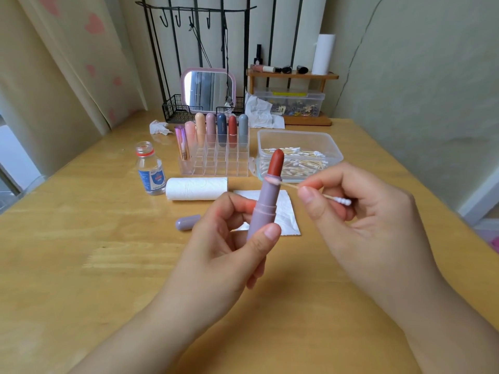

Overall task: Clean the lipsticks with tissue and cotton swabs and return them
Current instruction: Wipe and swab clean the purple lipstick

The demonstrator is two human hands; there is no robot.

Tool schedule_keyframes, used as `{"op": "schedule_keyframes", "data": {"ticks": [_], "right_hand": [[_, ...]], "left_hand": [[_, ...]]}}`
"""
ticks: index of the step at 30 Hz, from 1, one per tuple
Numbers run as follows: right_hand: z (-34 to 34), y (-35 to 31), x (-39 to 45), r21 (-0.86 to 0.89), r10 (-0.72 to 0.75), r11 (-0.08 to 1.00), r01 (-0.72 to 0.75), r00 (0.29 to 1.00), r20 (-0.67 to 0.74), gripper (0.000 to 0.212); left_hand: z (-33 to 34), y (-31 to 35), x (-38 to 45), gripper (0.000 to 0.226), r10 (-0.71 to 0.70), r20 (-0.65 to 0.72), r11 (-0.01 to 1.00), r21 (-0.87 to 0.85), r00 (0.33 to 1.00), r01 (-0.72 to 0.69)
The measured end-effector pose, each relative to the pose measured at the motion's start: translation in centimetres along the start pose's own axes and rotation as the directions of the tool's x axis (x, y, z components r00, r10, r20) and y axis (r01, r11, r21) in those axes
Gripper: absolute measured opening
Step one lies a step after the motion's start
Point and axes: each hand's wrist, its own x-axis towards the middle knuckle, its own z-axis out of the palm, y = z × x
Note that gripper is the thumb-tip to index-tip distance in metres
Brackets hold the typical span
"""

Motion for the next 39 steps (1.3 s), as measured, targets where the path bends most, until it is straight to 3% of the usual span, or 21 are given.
{"op": "schedule_keyframes", "data": {"ticks": [6, 11, 16, 20, 22, 27, 32, 36, 39], "right_hand": [[0.36, -0.33, -0.31, 0.005, -0.024, 1.000, 0.024, 0.997, 0.075, 0.011], [0.40, -0.15, 0.00, -0.042, 0.008, 0.999, -0.008, 1.000, 0.003, 0.015], [0.71, -0.59, -0.45, -0.009, -0.011, 1.000, 0.011, 0.998, 0.063, 0.011], [0.73, -0.45, -0.05, -0.060, -0.012, 0.998, 0.013, 1.000, 0.015, 0.015], [0.57, -0.34, 0.15, -0.059, -0.004, 0.998, 0.003, 1.000, -0.014, 0.016], [0.84, -0.67, -0.11, -0.064, -0.080, 0.994, 0.084, 0.995, 0.063, 0.012], [0.39, -0.28, 0.21, -0.060, -0.017, 0.998, 0.017, 1.000, 0.002, 0.012], [0.51, -0.33, -0.07, -0.038, -0.046, 0.998, 0.049, 0.995, 0.086, 0.010], [0.25, -0.19, 0.13, -0.003, -0.028, 1.000, 0.028, 0.997, 0.068, 0.012]], "left_hand": [[-0.04, 0.09, 0.03, 0.026, -0.001, -0.075, 0.999, 0.054, 0.997, 0.005], [0.24, 0.30, -0.10, 0.020, 0.051, -0.158, 0.982, 0.190, 0.986, -0.020], [0.12, -0.11, -0.09, 0.022, 0.099, -0.189, 0.950, 0.310, 0.977, -0.037], [0.03, -0.17, -0.10, 0.023, 0.129, -0.197, 0.933, 0.355, 0.972, -0.051], [0.07, -0.21, -0.18, 0.023, 0.133, -0.196, 0.931, 0.361, 0.972, -0.054], [0.04, -0.24, -0.49, 0.023, 0.140, -0.199, 0.935, 0.349, 0.970, -0.064], [0.05, -0.22, -0.22, 0.021, 0.142, -0.200, 0.938, 0.340, 0.969, -0.067], [0.11, -0.21, -0.27, 0.019, 0.139, -0.188, 0.949, 0.304, 0.972, -0.077], [0.16, -0.10, -0.31, 0.021, 0.120, -0.149, 0.968, 0.236, 0.982, -0.082]]}}
